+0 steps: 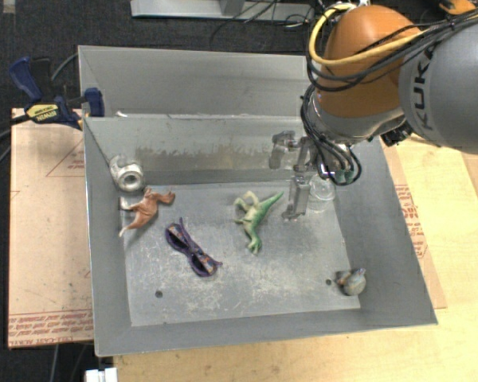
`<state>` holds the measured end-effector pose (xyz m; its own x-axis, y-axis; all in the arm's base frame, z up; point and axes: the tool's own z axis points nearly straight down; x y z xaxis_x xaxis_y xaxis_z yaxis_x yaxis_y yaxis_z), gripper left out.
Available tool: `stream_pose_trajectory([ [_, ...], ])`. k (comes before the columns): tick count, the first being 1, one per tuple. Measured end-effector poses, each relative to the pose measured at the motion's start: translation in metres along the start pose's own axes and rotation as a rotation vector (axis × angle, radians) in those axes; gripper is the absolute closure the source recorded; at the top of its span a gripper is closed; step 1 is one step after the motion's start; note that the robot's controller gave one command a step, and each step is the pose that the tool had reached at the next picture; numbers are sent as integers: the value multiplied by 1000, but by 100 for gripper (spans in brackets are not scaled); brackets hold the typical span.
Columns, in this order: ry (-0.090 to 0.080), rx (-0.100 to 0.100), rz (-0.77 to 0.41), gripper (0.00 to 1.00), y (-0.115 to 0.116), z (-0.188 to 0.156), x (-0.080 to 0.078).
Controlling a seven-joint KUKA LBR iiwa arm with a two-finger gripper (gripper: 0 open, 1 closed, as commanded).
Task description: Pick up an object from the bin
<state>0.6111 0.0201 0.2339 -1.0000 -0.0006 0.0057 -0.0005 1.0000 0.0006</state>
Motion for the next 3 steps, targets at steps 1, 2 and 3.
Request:
stream_pose_trajectory([
  [1, -8, 0, 1, 0, 0, -5, -1],
  [2, 5, -1, -101, 0, -9, 88, -10],
  [3, -10, 0, -199, 0, -4, 75, -15],
])
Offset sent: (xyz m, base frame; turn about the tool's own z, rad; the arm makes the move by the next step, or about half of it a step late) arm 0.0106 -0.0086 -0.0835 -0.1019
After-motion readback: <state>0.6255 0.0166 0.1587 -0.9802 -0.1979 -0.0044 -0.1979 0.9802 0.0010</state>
